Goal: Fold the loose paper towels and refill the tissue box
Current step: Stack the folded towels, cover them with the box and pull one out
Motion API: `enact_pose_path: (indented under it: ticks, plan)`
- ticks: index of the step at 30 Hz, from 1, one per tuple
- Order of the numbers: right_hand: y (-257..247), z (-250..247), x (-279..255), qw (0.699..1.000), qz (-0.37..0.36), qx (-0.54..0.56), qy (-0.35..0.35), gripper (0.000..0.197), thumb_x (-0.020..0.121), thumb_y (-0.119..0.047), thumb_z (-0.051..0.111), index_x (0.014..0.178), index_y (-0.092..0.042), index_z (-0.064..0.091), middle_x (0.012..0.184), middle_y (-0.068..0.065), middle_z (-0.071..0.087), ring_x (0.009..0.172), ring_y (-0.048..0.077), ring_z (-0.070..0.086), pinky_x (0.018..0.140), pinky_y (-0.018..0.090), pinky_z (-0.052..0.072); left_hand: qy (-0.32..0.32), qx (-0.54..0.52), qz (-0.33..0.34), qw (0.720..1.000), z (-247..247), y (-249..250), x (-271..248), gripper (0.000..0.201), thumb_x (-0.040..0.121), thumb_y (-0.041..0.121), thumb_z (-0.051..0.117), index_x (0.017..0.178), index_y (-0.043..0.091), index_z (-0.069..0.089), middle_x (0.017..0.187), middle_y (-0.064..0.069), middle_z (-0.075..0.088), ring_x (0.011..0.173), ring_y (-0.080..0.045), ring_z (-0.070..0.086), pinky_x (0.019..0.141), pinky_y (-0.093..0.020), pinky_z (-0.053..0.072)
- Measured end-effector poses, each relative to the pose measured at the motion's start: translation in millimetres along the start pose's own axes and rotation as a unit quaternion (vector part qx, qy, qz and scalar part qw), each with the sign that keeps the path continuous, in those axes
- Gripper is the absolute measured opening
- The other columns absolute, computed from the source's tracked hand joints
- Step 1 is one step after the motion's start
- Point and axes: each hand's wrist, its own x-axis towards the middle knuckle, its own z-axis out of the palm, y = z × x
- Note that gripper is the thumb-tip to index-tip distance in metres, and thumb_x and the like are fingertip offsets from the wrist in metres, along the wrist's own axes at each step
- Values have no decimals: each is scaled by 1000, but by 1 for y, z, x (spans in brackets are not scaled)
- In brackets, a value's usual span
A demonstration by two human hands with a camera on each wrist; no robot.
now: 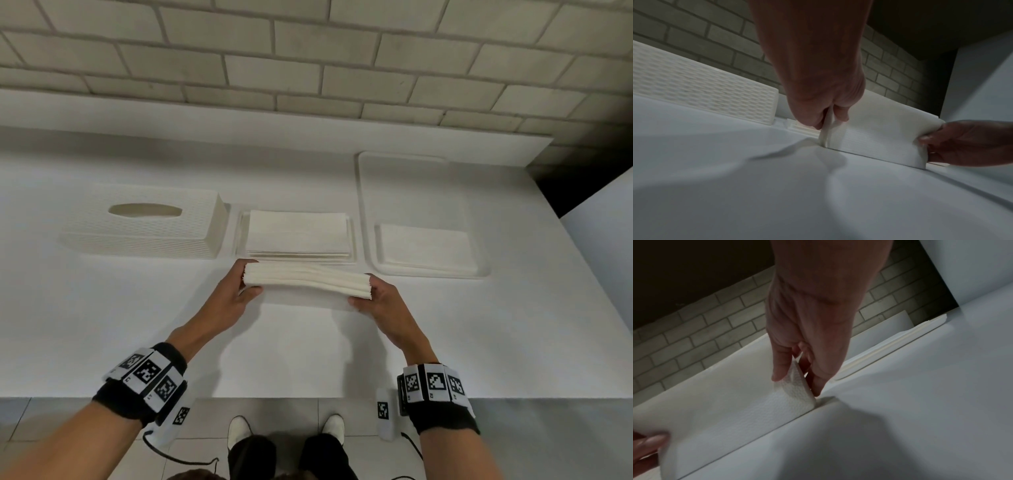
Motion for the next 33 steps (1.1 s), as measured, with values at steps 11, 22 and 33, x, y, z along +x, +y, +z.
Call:
enact_pose_path:
  ticks: [11,22,33]
  plan:
    - [-41,-5,20,993,2,51,105,30,85,-2,67,114,-8,64,106,7,73,95,20,69,80,27,52,117,-114,-3,987,-12,39,28,30,90,0,61,116,15,54,100,7,66,85,6,65,79,-15,51]
    - [-88,6,104,977,101,25,183,14,82,-5,74,76,-15,66,103,17,71,98,32,68,91,49,56,204,-136,-196,950,-38,68,109,23,77,1,73,67,14,58,79,-6,62,74,-18,60,72,-25,49]
    - [-67,12,121,969,139,-19,203,26,81,-9,75,105,-1,70,93,8,69,85,22,63,84,33,54,202,-82,-242,945,-27,48,122,11,77,6,72,69,12,66,87,-9,68,84,-26,65,84,-39,54]
